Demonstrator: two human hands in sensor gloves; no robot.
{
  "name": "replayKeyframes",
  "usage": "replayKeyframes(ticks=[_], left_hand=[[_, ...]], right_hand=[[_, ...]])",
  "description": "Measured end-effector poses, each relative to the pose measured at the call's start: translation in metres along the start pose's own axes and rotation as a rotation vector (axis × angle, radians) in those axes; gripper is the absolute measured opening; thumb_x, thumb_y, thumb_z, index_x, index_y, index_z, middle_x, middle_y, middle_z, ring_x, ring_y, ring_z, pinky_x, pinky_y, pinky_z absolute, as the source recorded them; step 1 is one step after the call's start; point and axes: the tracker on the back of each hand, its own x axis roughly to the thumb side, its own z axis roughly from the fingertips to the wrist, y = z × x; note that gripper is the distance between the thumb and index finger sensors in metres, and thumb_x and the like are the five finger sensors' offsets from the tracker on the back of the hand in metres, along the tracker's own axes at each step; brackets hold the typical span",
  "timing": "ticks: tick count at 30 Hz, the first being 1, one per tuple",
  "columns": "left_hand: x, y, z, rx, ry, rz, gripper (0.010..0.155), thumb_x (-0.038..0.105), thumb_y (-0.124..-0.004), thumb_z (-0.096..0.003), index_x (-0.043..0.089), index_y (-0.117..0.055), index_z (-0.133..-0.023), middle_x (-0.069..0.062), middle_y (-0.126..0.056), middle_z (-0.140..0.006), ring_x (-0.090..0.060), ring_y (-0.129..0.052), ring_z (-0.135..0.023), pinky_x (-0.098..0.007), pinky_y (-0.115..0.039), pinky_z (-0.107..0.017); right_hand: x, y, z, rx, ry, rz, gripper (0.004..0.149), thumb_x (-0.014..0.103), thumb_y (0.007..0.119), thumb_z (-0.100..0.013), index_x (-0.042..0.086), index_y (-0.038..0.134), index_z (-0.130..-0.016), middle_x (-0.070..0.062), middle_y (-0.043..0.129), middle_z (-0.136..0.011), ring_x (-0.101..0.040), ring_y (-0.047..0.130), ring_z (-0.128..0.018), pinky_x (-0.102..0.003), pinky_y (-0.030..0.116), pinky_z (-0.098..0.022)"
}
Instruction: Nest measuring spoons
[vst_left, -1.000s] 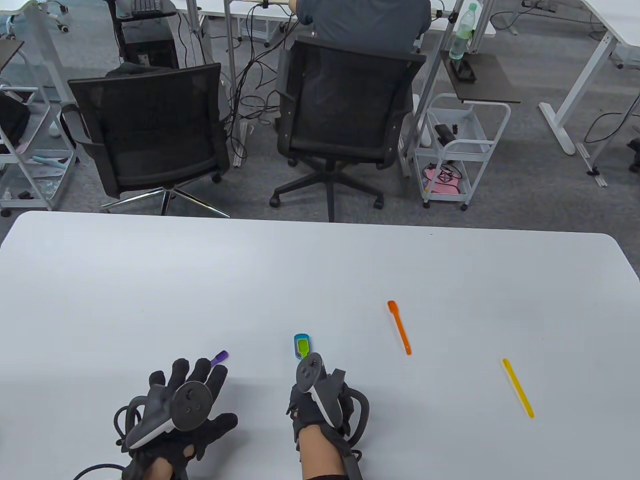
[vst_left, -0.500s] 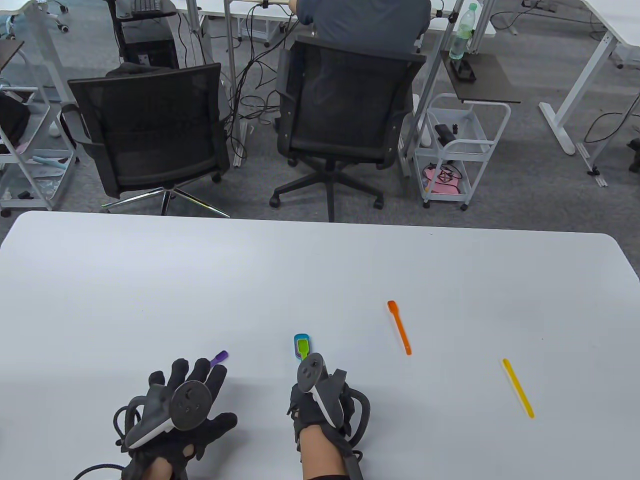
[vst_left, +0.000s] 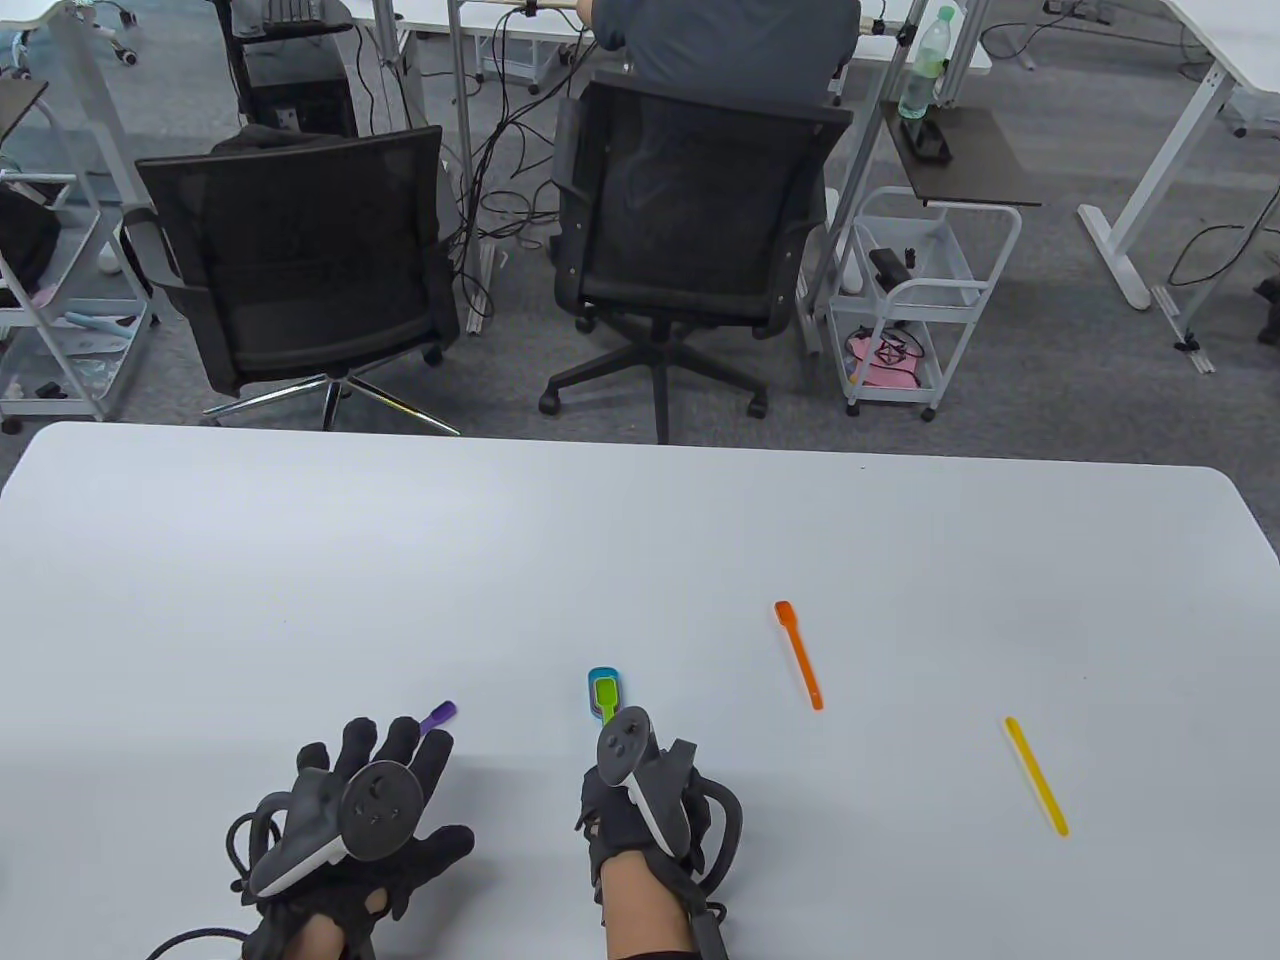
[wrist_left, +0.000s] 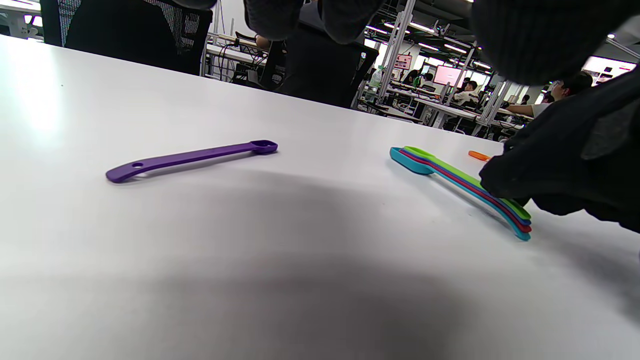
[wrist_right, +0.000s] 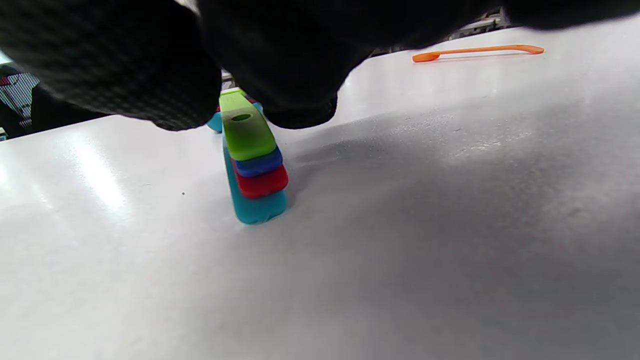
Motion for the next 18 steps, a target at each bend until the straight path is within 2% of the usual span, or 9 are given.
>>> replayKeyframes(ticks=[6, 10, 12, 18], left_hand=[[0.000, 0.000, 0.000, -0.004, 0.000, 0.006, 0.100, 0.071, -0.079, -0.0424, 0.022, -0.042, -0.121, -0.017, -0.037, -0.128, -0.059, -0.027, -0.117, -0.083, -0.023, -0.069], [0.000, -0.001, 0.000, -0.006, 0.000, 0.012, 0.100, 0.071, -0.079, -0.0425, 0.022, -0.042, -0.121, -0.018, -0.037, -0.128, -0.060, -0.027, -0.116, -0.083, -0.023, -0.069], [0.000, -0.001, 0.001, -0.005, 0.000, 0.015, 0.100, 0.071, -0.079, -0.0425, 0.022, -0.042, -0.121, -0.018, -0.036, -0.128, -0.060, -0.027, -0.116, -0.083, -0.023, -0.069], [-0.005, 0.004, 0.003, 0.014, 0.006, 0.017, 0.100, 0.071, -0.079, -0.0424, 0.022, -0.042, -0.121, -0.018, -0.036, -0.128, -0.060, -0.026, -0.116, -0.083, -0.023, -0.069]], right_hand=[[-0.011, -0.009, 0.001, -0.021, -0.013, -0.048, 0.066, 0.061, 0.090, -0.038, 0.011, 0.088, -0.081, 0.012, 0.097, -0.032, -0.002, 0.086, -0.003, -0.032, 0.086, -0.002], [-0.027, -0.029, -0.003, -0.059, -0.022, -0.114, 0.070, 0.062, 0.090, -0.038, 0.011, 0.085, -0.086, 0.012, 0.096, -0.033, -0.003, 0.085, -0.004, -0.033, 0.086, -0.003], [-0.040, -0.042, -0.013, -0.060, -0.025, -0.134, 0.072, 0.061, 0.092, -0.037, 0.011, 0.083, -0.088, 0.012, 0.096, -0.033, -0.004, 0.085, -0.004, -0.033, 0.085, -0.003], [-0.088, -0.071, -0.050, -0.104, 0.018, -0.021, 0.079, 0.059, 0.096, -0.034, 0.012, 0.076, -0.094, 0.012, 0.094, -0.036, -0.004, 0.084, -0.006, -0.033, 0.085, -0.005]])
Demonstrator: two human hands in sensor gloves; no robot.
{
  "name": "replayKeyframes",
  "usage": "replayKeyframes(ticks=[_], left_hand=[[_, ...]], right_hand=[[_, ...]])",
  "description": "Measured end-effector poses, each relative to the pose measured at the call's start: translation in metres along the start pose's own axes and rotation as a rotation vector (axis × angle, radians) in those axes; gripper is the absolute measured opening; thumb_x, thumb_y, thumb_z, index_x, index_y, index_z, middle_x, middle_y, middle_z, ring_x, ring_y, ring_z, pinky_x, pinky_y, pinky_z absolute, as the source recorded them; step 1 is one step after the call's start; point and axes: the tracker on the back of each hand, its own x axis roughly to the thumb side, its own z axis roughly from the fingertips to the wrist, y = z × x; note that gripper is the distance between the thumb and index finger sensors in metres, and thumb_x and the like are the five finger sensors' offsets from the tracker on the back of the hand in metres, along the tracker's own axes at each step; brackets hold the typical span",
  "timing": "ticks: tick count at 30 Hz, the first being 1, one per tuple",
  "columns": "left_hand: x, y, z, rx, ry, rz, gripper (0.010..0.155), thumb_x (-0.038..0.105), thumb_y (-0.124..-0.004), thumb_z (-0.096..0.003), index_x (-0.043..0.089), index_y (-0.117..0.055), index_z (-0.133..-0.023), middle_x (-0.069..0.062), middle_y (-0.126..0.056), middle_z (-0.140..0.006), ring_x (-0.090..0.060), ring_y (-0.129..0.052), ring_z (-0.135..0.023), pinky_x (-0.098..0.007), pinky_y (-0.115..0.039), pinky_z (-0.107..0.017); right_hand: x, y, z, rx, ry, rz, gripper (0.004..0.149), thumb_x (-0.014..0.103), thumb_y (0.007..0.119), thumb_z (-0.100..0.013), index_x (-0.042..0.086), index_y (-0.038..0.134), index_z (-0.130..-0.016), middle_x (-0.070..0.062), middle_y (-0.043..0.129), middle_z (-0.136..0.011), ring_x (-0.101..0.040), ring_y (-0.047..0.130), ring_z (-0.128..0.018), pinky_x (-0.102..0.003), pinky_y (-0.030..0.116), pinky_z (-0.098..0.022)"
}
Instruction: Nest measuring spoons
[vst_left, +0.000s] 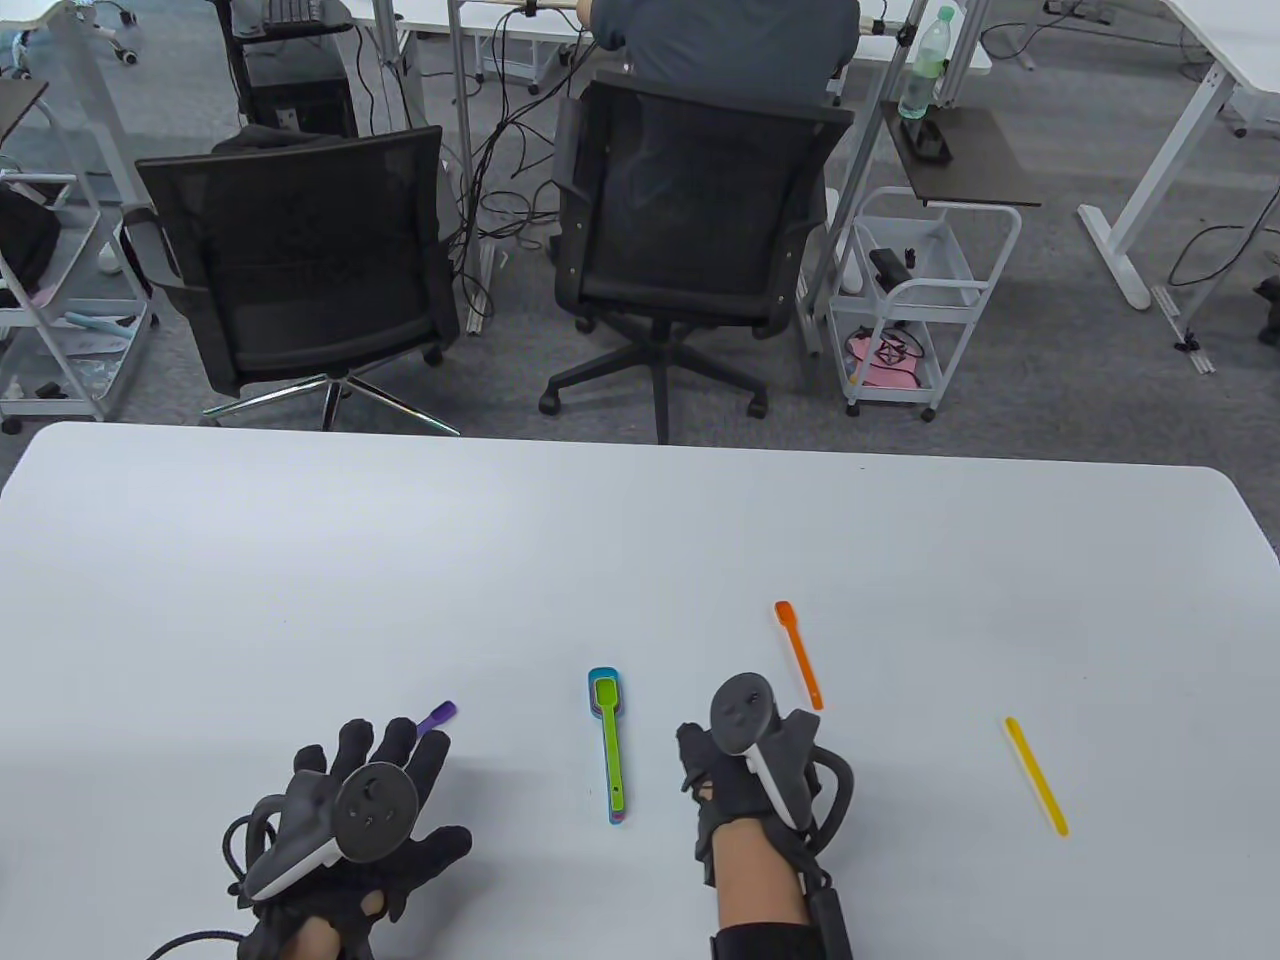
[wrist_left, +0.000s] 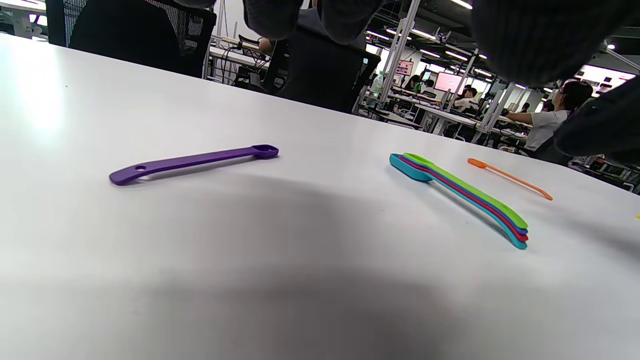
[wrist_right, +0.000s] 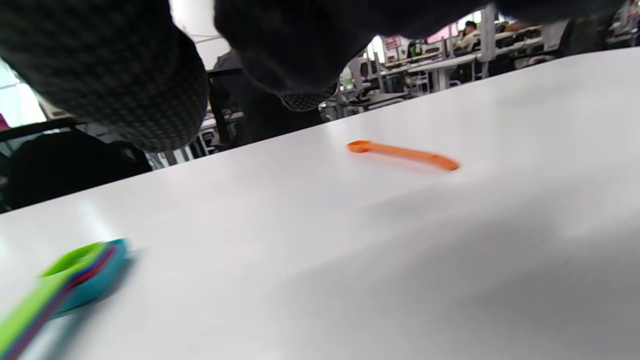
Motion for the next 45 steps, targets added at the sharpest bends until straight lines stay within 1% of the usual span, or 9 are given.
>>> replayKeyframes(ticks=[3, 7, 17, 19, 20, 23, 35, 41, 45], left_hand=[[-0.002, 0.001, -0.001, -0.001, 0.012, -0.013, 0.100, 0.071, -0.079, -0.0425, 0.022, -0.042, -0.121, -0.018, -0.036, -0.128, -0.060, -0.026, -0.116, -0.083, -0.023, -0.069], [-0.005, 0.001, -0.003, -0.002, 0.027, -0.029, 0.100, 0.071, -0.079, -0.0424, 0.022, -0.042, -0.121, -0.018, -0.036, -0.128, -0.060, -0.026, -0.116, -0.083, -0.023, -0.069], [-0.006, 0.001, -0.006, -0.004, 0.060, -0.063, 0.100, 0.071, -0.079, -0.0425, 0.022, -0.042, -0.121, -0.018, -0.036, -0.128, -0.060, -0.026, -0.116, -0.083, -0.023, -0.070], [-0.006, 0.002, -0.005, 0.003, 0.060, -0.064, 0.100, 0.071, -0.079, -0.0425, 0.022, -0.042, -0.121, -0.018, -0.036, -0.128, -0.060, -0.026, -0.116, -0.083, -0.023, -0.069], [-0.005, 0.003, -0.005, 0.007, 0.059, -0.064, 0.100, 0.072, -0.079, -0.0424, 0.022, -0.042, -0.121, -0.018, -0.036, -0.128, -0.060, -0.026, -0.116, -0.083, -0.023, -0.069], [-0.003, 0.003, -0.003, 0.014, 0.053, -0.075, 0.100, 0.072, -0.079, -0.0425, 0.022, -0.042, -0.121, -0.018, -0.036, -0.128, -0.060, -0.026, -0.116, -0.083, -0.023, -0.069], [0.001, 0.002, -0.004, 0.004, 0.043, -0.087, 0.101, 0.072, -0.079, -0.0423, 0.022, -0.042, -0.121, -0.018, -0.036, -0.128, -0.060, -0.026, -0.116, -0.083, -0.023, -0.069], [0.000, 0.003, -0.004, 0.003, 0.045, -0.089, 0.101, 0.072, -0.079, -0.0423, 0.022, -0.041, -0.121, -0.018, -0.036, -0.128, -0.060, -0.026, -0.116, -0.083, -0.023, -0.069], [0.000, 0.004, -0.004, 0.013, 0.043, -0.084, 0.103, 0.072, -0.079, -0.0422, 0.022, -0.036, -0.121, -0.018, -0.034, -0.128, -0.060, -0.026, -0.116, -0.083, -0.023, -0.069]], right_hand=[[-0.023, -0.005, -0.022, 0.008, 0.030, 0.032, 0.081, 0.059, 0.098, -0.033, 0.013, 0.074, -0.096, 0.012, 0.094, -0.037, -0.004, 0.084, -0.006, -0.033, 0.085, -0.006], [-0.046, -0.001, -0.051, 0.026, 0.065, 0.063, 0.082, 0.058, 0.099, -0.032, 0.014, 0.073, -0.096, 0.012, 0.093, -0.038, -0.004, 0.084, -0.007, -0.033, 0.085, -0.006], [-0.068, 0.034, -0.097, 0.092, 0.116, 0.105, 0.079, 0.057, 0.100, -0.031, 0.013, 0.077, -0.093, 0.012, 0.094, -0.037, -0.003, 0.084, -0.007, -0.033, 0.085, -0.006], [-0.072, 0.039, -0.101, 0.114, 0.119, 0.105, 0.079, 0.058, 0.098, -0.031, 0.013, 0.077, -0.093, 0.013, 0.094, -0.037, -0.002, 0.084, -0.007, -0.032, 0.085, -0.007], [-0.071, 0.040, -0.101, 0.097, 0.126, 0.060, 0.078, 0.056, 0.100, -0.032, 0.011, 0.078, -0.092, 0.012, 0.094, -0.037, -0.004, 0.084, -0.007, -0.033, 0.085, -0.007], [-0.068, 0.039, -0.104, 0.100, 0.102, 0.122, 0.076, 0.056, 0.099, -0.032, 0.010, 0.080, -0.089, 0.012, 0.095, -0.036, -0.004, 0.085, -0.006, -0.033, 0.085, -0.006], [-0.060, 0.039, -0.108, 0.109, 0.103, 0.167, 0.061, 0.049, 0.098, -0.035, 0.007, 0.089, -0.079, 0.012, 0.097, -0.031, -0.005, 0.086, -0.003, -0.034, 0.086, -0.005], [-0.057, 0.040, -0.109, 0.107, 0.101, 0.185, 0.059, 0.049, 0.097, -0.035, 0.007, 0.090, -0.077, 0.012, 0.097, -0.031, -0.004, 0.086, -0.003, -0.034, 0.086, -0.004], [-0.055, 0.041, -0.106, 0.077, 0.107, 0.183, 0.058, 0.049, 0.097, -0.035, 0.007, 0.091, -0.075, 0.012, 0.098, -0.029, -0.004, 0.086, -0.002, -0.033, 0.086, -0.004]])
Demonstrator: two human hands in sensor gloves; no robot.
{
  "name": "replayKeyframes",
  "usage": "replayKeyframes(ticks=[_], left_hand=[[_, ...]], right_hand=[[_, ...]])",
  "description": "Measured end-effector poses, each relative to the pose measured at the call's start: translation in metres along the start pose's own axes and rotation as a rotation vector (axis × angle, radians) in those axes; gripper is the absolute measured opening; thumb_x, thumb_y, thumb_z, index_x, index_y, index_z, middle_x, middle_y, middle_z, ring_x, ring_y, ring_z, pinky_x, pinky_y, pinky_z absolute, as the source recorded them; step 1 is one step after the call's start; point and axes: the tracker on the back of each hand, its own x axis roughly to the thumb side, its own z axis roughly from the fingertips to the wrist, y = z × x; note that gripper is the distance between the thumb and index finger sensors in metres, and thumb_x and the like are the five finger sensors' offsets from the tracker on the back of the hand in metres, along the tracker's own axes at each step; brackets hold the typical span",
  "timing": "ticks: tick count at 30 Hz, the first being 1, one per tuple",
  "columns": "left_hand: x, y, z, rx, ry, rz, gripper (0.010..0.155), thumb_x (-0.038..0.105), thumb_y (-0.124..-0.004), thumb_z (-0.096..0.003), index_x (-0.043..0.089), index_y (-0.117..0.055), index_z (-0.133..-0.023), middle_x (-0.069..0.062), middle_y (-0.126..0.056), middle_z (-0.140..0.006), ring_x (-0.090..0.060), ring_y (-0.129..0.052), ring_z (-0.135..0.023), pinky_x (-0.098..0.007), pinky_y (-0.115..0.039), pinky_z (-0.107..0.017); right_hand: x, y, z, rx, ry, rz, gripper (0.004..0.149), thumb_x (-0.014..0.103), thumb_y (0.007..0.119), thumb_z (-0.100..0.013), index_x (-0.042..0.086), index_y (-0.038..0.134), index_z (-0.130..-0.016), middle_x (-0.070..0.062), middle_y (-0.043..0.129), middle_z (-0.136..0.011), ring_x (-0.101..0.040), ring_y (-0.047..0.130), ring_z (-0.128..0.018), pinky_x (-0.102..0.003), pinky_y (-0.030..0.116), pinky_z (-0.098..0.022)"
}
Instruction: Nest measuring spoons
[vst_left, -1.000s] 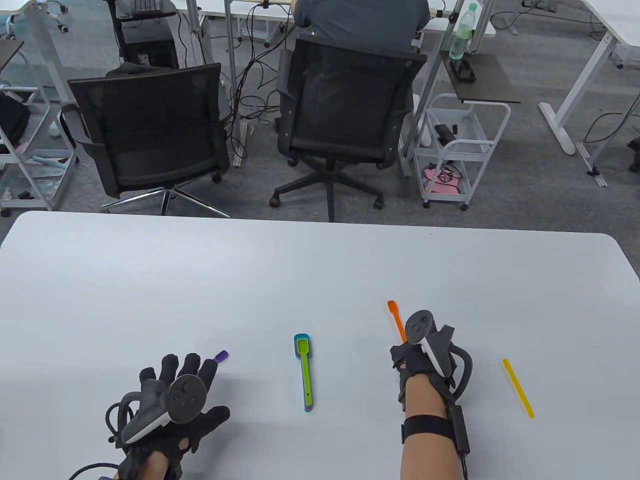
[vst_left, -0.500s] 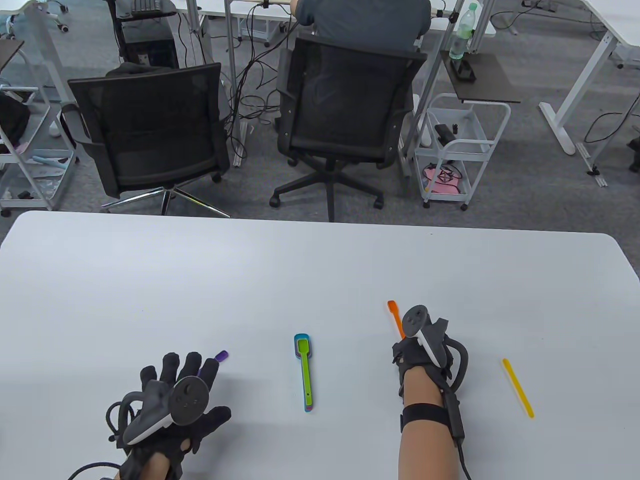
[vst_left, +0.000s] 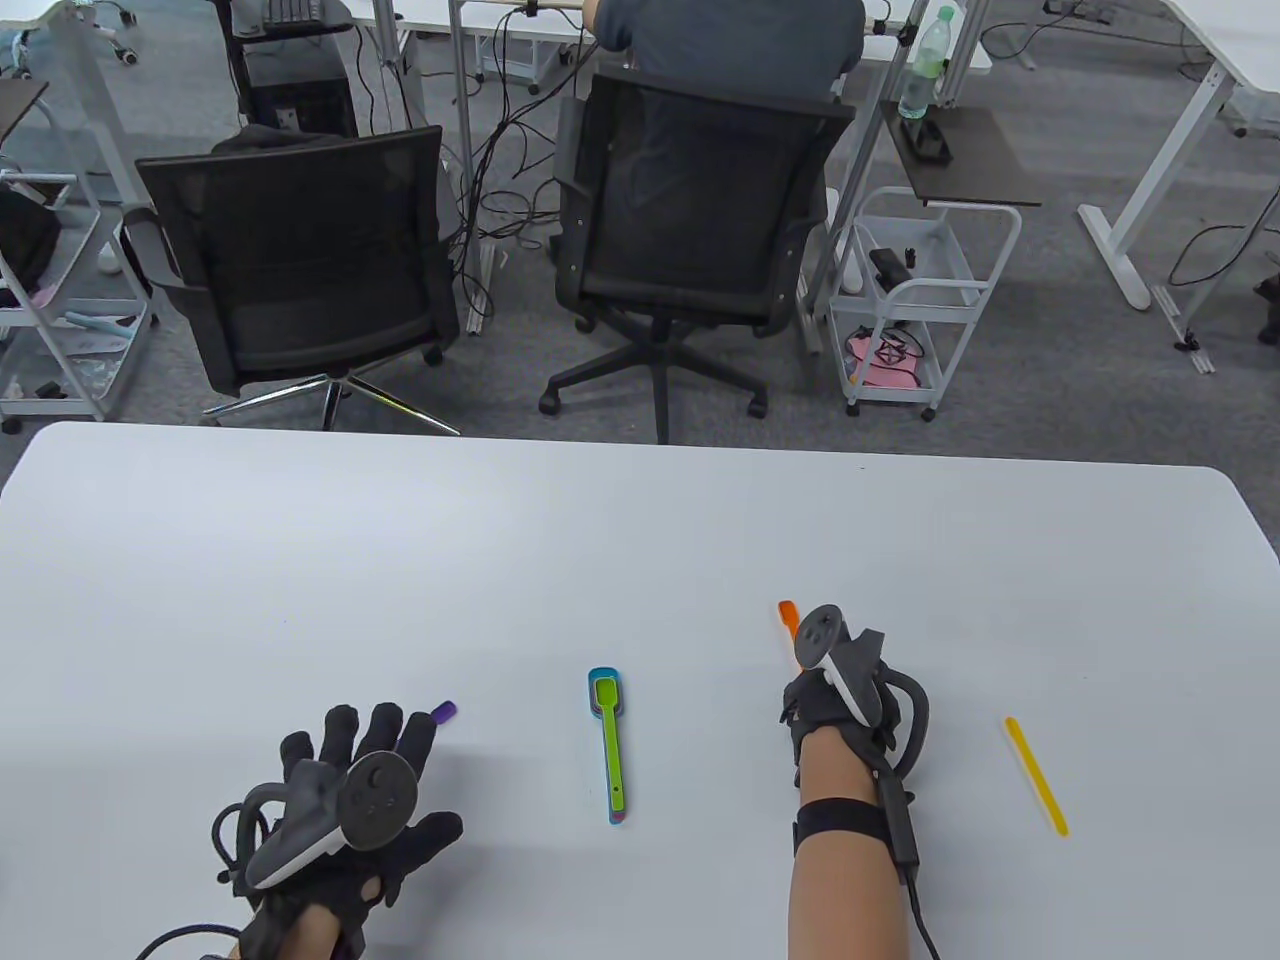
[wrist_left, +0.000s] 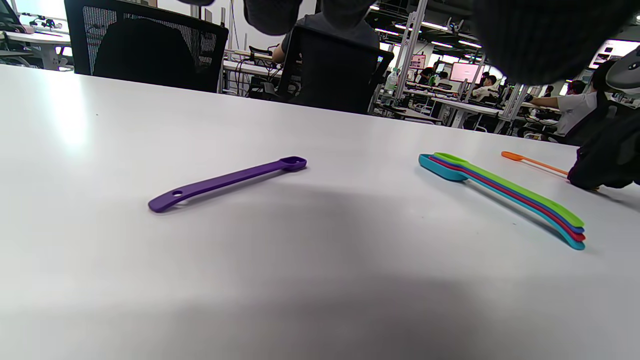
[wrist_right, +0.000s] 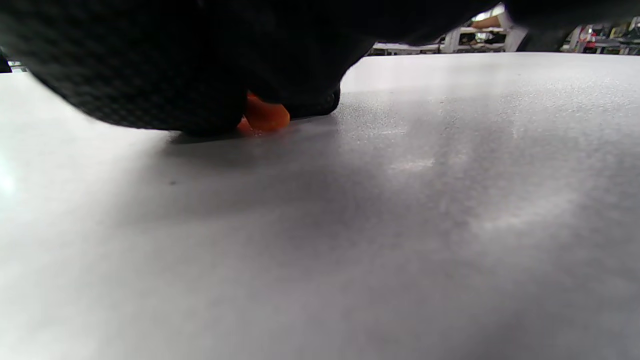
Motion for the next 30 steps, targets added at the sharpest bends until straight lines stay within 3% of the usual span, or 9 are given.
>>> replayKeyframes(ticks=[6, 14, 21, 30], left_hand=[[0.000, 0.000, 0.001, 0.010, -0.008, 0.003, 0.103, 0.072, -0.079, -0.0423, 0.022, -0.035, -0.121, -0.018, -0.034, -0.128, -0.060, -0.025, -0.116, -0.083, -0.023, -0.069], [0.004, -0.002, 0.000, 0.009, -0.021, -0.012, 0.103, 0.072, -0.079, -0.0422, 0.022, -0.035, -0.121, -0.018, -0.033, -0.128, -0.060, -0.025, -0.116, -0.083, -0.022, -0.069], [0.007, -0.006, 0.001, -0.008, -0.031, 0.003, 0.103, 0.072, -0.079, -0.0424, 0.022, -0.036, -0.121, -0.018, -0.033, -0.128, -0.060, -0.025, -0.116, -0.083, -0.022, -0.069], [0.010, -0.006, 0.006, -0.003, -0.047, 0.008, 0.103, 0.072, -0.079, -0.0424, 0.022, -0.036, -0.121, -0.018, -0.034, -0.128, -0.060, -0.025, -0.116, -0.083, -0.022, -0.069]], right_hand=[[-0.001, 0.000, 0.013, -0.037, 0.052, -0.063, 0.058, 0.048, 0.098, -0.035, 0.005, 0.092, -0.072, 0.012, 0.098, -0.028, -0.004, 0.086, -0.001, -0.033, 0.087, -0.003], [0.015, -0.019, 0.062, -0.029, 0.061, -0.157, 0.057, 0.048, 0.096, -0.036, 0.004, 0.092, -0.072, 0.012, 0.098, -0.027, -0.003, 0.086, 0.001, -0.033, 0.087, -0.001], [0.051, -0.029, 0.124, -0.022, 0.019, -0.167, 0.057, 0.048, 0.096, -0.037, 0.004, 0.092, -0.071, 0.012, 0.098, -0.027, -0.003, 0.087, 0.001, -0.033, 0.087, 0.000], [0.109, -0.025, 0.175, -0.016, -0.086, -0.156, 0.057, 0.049, 0.096, -0.036, 0.003, 0.092, -0.070, 0.013, 0.098, -0.027, -0.002, 0.087, 0.002, -0.033, 0.087, 0.001]])
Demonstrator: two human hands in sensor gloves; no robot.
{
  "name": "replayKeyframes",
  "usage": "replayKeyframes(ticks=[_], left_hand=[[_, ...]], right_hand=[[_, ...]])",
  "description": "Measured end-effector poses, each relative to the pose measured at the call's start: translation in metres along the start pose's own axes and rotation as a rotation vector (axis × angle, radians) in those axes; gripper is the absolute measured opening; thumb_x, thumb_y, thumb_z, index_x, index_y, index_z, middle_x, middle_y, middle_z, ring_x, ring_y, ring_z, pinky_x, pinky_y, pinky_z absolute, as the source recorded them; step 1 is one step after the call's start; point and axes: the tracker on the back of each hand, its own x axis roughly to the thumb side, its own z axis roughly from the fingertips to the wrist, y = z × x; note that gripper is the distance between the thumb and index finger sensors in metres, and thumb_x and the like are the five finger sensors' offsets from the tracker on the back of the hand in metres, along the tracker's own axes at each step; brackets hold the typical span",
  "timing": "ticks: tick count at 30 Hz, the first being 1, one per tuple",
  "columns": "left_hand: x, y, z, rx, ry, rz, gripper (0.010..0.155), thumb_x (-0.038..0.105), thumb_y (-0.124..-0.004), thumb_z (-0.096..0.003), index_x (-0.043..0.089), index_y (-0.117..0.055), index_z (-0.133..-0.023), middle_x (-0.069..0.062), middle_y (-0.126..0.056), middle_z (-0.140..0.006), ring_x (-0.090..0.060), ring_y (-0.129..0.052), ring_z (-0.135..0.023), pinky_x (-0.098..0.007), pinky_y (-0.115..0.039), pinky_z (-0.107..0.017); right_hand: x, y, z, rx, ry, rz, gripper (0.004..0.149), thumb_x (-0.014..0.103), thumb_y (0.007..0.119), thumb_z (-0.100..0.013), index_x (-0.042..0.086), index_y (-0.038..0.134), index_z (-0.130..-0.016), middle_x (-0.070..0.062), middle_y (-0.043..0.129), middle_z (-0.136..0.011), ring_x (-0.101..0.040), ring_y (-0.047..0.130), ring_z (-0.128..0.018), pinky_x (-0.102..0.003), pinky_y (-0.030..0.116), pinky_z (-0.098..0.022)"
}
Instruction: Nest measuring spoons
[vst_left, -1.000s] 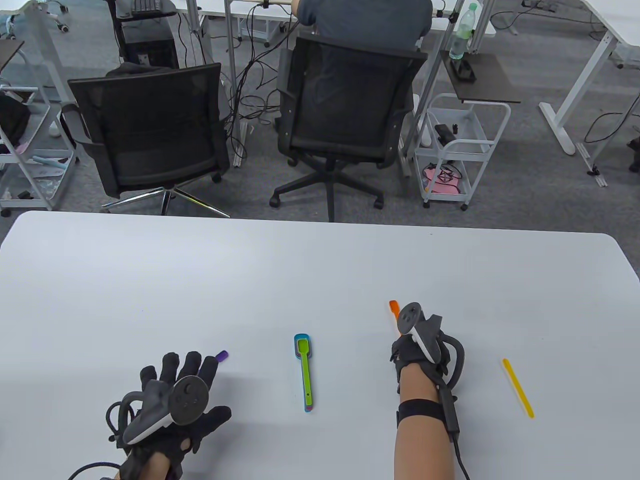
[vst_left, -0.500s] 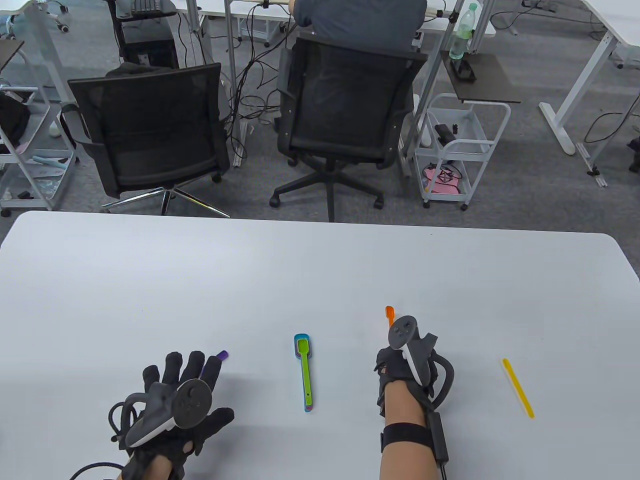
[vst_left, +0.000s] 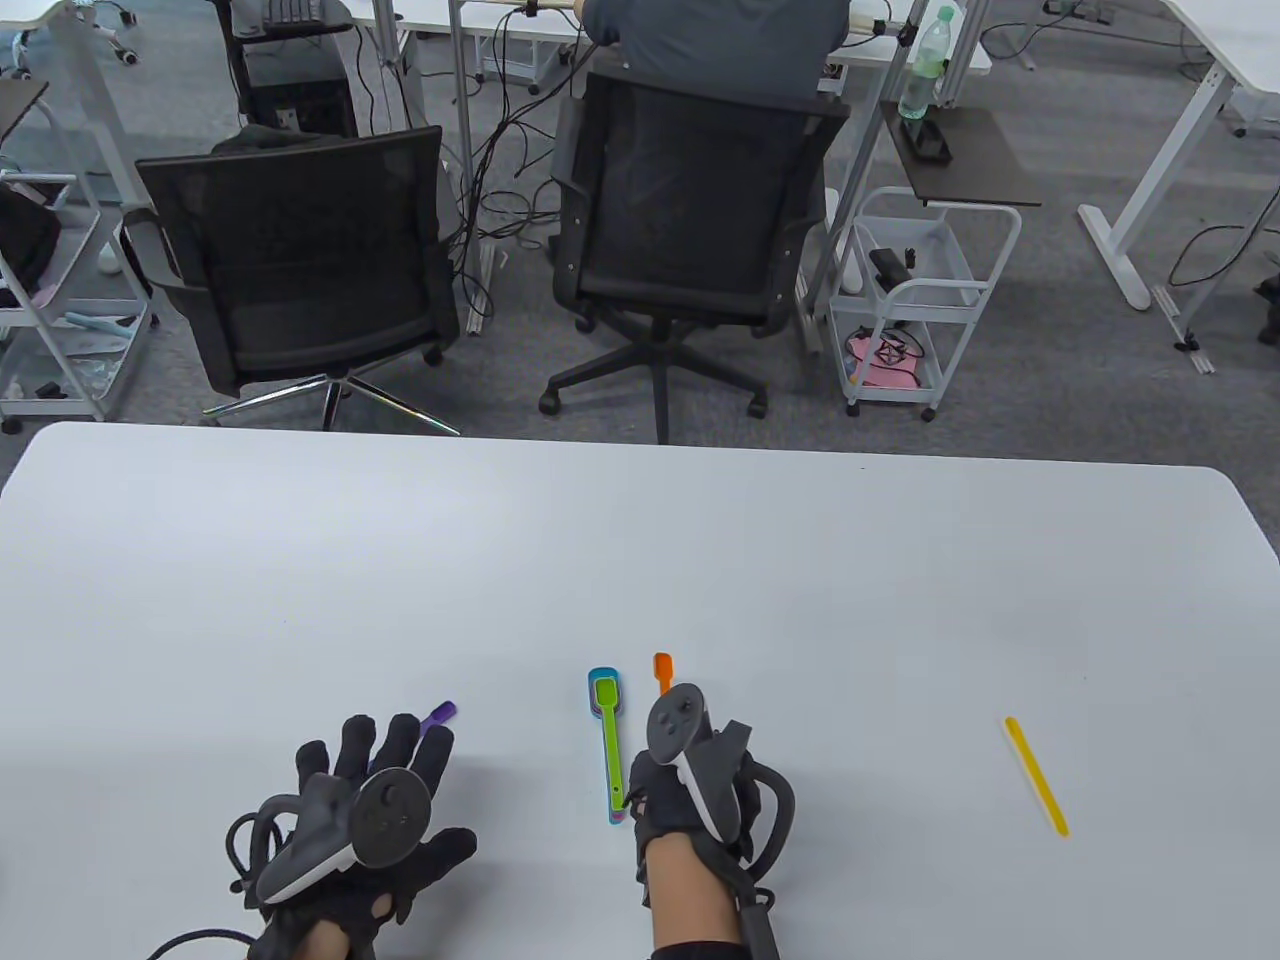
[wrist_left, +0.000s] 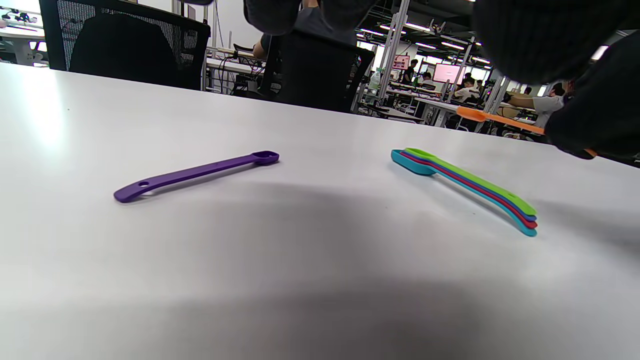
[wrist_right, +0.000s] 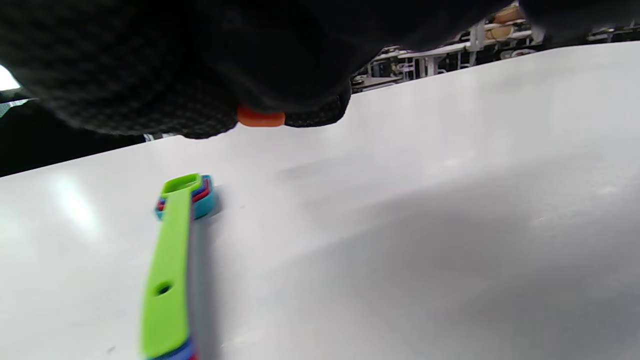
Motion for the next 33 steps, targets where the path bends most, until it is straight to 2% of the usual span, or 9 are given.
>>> replayKeyframes(ticks=[8, 15, 33], left_hand=[[0.000, 0.000, 0.000, 0.000, -0.003, 0.002, 0.103, 0.072, -0.079, -0.0423, 0.022, -0.037, -0.121, -0.018, -0.034, -0.128, -0.060, -0.026, -0.116, -0.083, -0.022, -0.069], [0.000, 0.001, 0.000, -0.001, 0.000, 0.005, 0.102, 0.072, -0.079, -0.0424, 0.022, -0.037, -0.121, -0.018, -0.034, -0.128, -0.060, -0.026, -0.116, -0.083, -0.022, -0.069], [0.000, 0.002, 0.000, -0.010, 0.004, 0.004, 0.102, 0.072, -0.079, -0.0425, 0.021, -0.038, -0.121, -0.018, -0.035, -0.128, -0.060, -0.026, -0.116, -0.083, -0.023, -0.069]], right_hand=[[0.025, 0.021, 0.012, 0.011, -0.038, 0.015, 0.057, 0.049, 0.096, -0.037, 0.003, 0.092, -0.070, 0.013, 0.099, -0.026, -0.002, 0.088, 0.002, -0.033, 0.088, 0.001], [0.023, 0.031, 0.010, 0.023, -0.041, 0.027, 0.057, 0.049, 0.096, -0.037, 0.003, 0.092, -0.070, 0.013, 0.099, -0.027, -0.002, 0.088, 0.002, -0.033, 0.088, 0.001], [0.023, 0.032, 0.010, 0.034, -0.045, 0.028, 0.056, 0.050, 0.096, -0.037, 0.004, 0.092, -0.071, 0.013, 0.098, -0.027, -0.002, 0.088, 0.002, -0.033, 0.088, 0.000]])
